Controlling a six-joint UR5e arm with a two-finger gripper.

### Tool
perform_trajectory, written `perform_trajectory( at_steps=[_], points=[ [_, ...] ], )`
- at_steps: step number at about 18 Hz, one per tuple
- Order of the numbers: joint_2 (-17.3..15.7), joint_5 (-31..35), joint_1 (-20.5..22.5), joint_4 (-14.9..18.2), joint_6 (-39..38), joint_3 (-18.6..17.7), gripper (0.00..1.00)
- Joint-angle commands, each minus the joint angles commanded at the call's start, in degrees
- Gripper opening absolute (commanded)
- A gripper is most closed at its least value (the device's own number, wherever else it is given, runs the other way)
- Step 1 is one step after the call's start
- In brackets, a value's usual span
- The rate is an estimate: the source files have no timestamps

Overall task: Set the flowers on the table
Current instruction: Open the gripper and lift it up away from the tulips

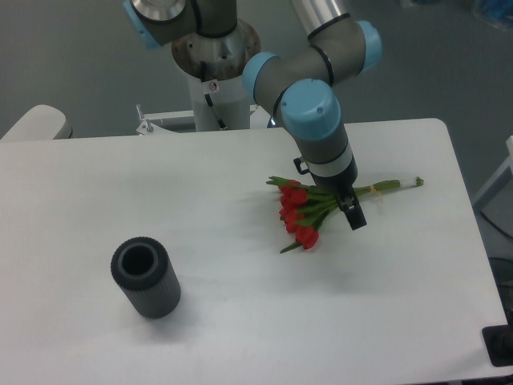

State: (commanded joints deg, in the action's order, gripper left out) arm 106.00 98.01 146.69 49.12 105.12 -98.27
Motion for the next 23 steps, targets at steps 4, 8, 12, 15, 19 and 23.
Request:
perform_trajectory(
  at_steps=[4,8,12,15,19,23],
  points=[
    [0.0,-4.2,0.3,11.5,-2.2,8.5,1.00],
    [0.9,-8.5,0.5,17.8,-4.1,14.3,1.00],
    [1.8,-11.1,0.1,18.1,-8.1,17.1,1.00],
    [3.0,-13.7,-0.6,18.0,-13.5,18.6,1.00],
    [4.0,-15.4,-1.6,17.8,-15.4,20.0,1.00],
    [4.1,-15.5,-1.6,17.6,-15.4,20.0,1.00]
  ],
)
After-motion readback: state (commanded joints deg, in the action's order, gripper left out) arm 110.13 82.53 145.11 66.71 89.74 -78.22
